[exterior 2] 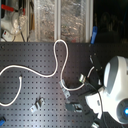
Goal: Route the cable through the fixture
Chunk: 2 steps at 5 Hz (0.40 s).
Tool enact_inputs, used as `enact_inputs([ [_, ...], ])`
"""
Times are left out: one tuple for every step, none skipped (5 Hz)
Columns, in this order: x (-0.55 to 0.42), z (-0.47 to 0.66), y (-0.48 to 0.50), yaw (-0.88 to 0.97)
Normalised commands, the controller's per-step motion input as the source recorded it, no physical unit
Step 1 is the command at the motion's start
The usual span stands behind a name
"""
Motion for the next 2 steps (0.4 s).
enact_inputs([
  [-0.098,0.00,0.029,0.25],
  [0.254,0.04,-0.086,0.07],
])
